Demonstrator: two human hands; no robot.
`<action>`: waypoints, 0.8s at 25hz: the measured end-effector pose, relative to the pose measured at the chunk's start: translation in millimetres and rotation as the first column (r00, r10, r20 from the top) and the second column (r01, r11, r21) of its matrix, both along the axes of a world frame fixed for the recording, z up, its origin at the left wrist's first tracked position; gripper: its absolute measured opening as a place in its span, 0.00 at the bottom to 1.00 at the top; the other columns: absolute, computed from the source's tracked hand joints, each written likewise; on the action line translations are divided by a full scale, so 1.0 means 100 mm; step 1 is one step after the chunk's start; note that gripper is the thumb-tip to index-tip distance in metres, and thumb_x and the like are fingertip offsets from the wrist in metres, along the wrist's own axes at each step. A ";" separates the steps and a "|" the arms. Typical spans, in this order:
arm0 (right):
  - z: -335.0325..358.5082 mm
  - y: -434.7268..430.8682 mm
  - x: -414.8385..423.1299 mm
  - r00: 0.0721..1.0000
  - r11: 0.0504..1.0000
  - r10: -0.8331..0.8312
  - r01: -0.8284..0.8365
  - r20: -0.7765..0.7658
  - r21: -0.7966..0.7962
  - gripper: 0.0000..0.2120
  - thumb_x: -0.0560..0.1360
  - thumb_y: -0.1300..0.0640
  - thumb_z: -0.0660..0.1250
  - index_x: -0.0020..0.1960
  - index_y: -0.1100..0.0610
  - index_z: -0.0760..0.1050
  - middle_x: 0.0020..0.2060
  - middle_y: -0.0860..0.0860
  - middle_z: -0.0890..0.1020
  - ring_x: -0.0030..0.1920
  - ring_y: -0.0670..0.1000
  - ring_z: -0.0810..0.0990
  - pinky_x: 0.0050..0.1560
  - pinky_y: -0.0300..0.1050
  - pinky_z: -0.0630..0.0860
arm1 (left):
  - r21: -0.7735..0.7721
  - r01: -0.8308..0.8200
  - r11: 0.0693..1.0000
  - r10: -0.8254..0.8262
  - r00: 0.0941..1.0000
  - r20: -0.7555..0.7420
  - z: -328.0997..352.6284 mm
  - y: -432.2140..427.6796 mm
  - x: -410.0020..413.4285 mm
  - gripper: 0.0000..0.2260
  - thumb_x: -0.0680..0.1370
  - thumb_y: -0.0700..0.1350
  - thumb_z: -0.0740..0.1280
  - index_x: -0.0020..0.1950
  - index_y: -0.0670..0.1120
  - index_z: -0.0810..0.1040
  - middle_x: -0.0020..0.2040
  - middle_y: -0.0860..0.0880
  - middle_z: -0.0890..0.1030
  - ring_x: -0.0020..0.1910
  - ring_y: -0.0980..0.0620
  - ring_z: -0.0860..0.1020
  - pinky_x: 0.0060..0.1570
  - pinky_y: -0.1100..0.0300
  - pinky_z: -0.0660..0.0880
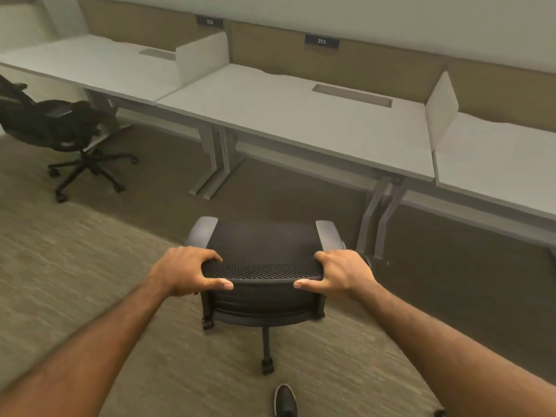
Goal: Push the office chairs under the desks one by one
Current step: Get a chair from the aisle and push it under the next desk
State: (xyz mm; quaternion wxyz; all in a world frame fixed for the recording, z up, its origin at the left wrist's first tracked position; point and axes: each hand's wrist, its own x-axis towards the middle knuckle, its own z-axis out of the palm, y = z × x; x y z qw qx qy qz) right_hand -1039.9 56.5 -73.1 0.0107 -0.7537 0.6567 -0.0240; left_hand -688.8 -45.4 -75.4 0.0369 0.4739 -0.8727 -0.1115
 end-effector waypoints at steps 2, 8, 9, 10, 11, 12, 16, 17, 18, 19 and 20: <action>-0.02 -0.31 0.03 1.000 1.000 0.017 -0.017 0.026 0.007 0.39 0.62 0.11 0.45 0.33 0.48 0.61 0.28 0.43 0.65 0.32 0.52 0.68 0.35 0.51 0.63 | -0.035 -0.062 0.997 0.062 0.998 -0.004 -0.02 -0.22 0.00 0.50 0.55 0.89 0.45 0.61 0.61 0.81 0.54 0.59 0.85 0.55 0.53 0.82 0.47 0.57 0.71; 0.09 -1.29 0.01 0.998 0.999 0.036 -0.038 0.053 0.030 0.41 0.62 0.11 0.44 0.35 0.50 0.64 0.30 0.45 0.70 0.33 0.52 0.70 0.38 0.52 0.66 | -0.211 -0.229 0.950 0.221 0.973 -0.064 0.00 -0.97 -0.17 0.38 0.68 0.80 0.48 0.51 0.56 0.86 0.44 0.55 0.87 0.47 0.50 0.83 0.40 0.57 0.68; 0.09 -1.42 0.02 0.998 0.999 0.038 -0.039 0.052 0.029 0.41 0.62 0.11 0.43 0.36 0.51 0.65 0.31 0.46 0.71 0.33 0.52 0.71 0.38 0.52 0.66 | -0.211 -0.238 0.948 0.228 0.971 -0.068 0.00 -1.11 -0.16 0.37 0.69 0.79 0.49 0.50 0.56 0.86 0.43 0.54 0.86 0.46 0.50 0.83 0.39 0.57 0.68; 0.09 -1.56 0.04 0.998 0.999 0.040 -0.042 0.052 0.024 0.42 0.62 0.12 0.42 0.36 0.51 0.64 0.31 0.46 0.72 0.33 0.52 0.70 0.38 0.52 0.65 | -0.206 -0.245 0.947 0.235 0.969 -0.070 -0.01 -1.27 -0.13 0.36 0.69 0.79 0.49 0.49 0.56 0.86 0.42 0.54 0.86 0.45 0.49 0.83 0.39 0.57 0.69; 0.08 -1.69 0.06 0.998 0.999 0.040 -0.041 0.053 0.017 0.41 0.62 0.12 0.41 0.36 0.51 0.64 0.32 0.46 0.72 0.33 0.53 0.70 0.39 0.52 0.65 | -0.205 -0.248 0.947 0.238 0.969 -0.071 -0.01 -1.41 -0.11 0.35 0.69 0.79 0.50 0.49 0.56 0.86 0.42 0.54 0.86 0.45 0.50 0.83 0.40 0.57 0.71; 0.08 -1.81 0.09 0.998 0.999 0.039 -0.040 0.055 0.012 0.41 0.62 0.12 0.41 0.36 0.50 0.63 0.32 0.46 0.72 0.33 0.52 0.70 0.39 0.52 0.65 | -0.207 -0.248 0.947 0.238 0.969 -0.071 0.00 -1.56 -0.08 0.35 0.69 0.78 0.50 0.49 0.57 0.86 0.43 0.54 0.86 0.46 0.50 0.83 0.41 0.56 0.72; 0.09 -2.34 0.30 0.997 1.000 0.007 -0.009 0.071 0.028 0.41 0.63 0.12 0.39 0.35 0.50 0.62 0.29 0.45 0.69 0.32 0.50 0.69 0.40 0.51 0.65 | -0.200 -0.228 0.953 0.216 0.973 -0.082 -0.01 -2.23 0.11 0.33 0.69 0.78 0.51 0.49 0.58 0.86 0.44 0.56 0.86 0.47 0.51 0.83 0.43 0.56 0.74; 0.10 -2.48 0.37 0.997 1.000 -0.005 0.003 0.075 0.026 0.41 0.63 0.12 0.39 0.35 0.50 0.62 0.29 0.45 0.69 0.31 0.50 0.69 0.40 0.51 0.66 | -0.193 -0.219 0.957 0.206 0.975 -0.083 -0.01 -2.42 0.17 0.33 0.69 0.78 0.51 0.49 0.58 0.86 0.44 0.56 0.86 0.47 0.51 0.83 0.44 0.56 0.75; 0.09 -2.62 0.44 0.997 1.000 -0.017 0.015 0.080 0.025 0.41 0.63 0.12 0.39 0.35 0.50 0.62 0.29 0.45 0.69 0.31 0.49 0.69 0.40 0.51 0.66 | -0.193 -0.208 0.959 0.195 0.977 -0.081 -0.01 -2.61 0.22 0.32 0.69 0.77 0.51 0.49 0.59 0.86 0.44 0.57 0.86 0.47 0.51 0.83 0.44 0.56 0.76; 0.09 -2.76 0.52 0.996 0.999 -0.030 0.029 0.082 0.023 0.41 0.63 0.12 0.38 0.35 0.50 0.62 0.29 0.45 0.69 0.31 0.50 0.69 0.39 0.51 0.66 | -0.195 -0.199 0.960 0.186 0.979 -0.082 -0.01 -2.80 0.29 0.32 0.69 0.77 0.51 0.49 0.59 0.86 0.45 0.57 0.86 0.47 0.51 0.83 0.45 0.56 0.76; 0.08 -2.92 0.62 0.996 0.999 -0.047 0.045 0.079 0.019 0.42 0.63 0.13 0.38 0.36 0.51 0.63 0.29 0.45 0.69 0.31 0.51 0.70 0.39 0.51 0.66 | -0.194 -0.187 0.963 0.174 0.981 -0.081 -0.01 -3.02 0.38 0.31 0.69 0.77 0.52 0.49 0.60 0.86 0.45 0.58 0.86 0.47 0.51 0.83 0.45 0.56 0.76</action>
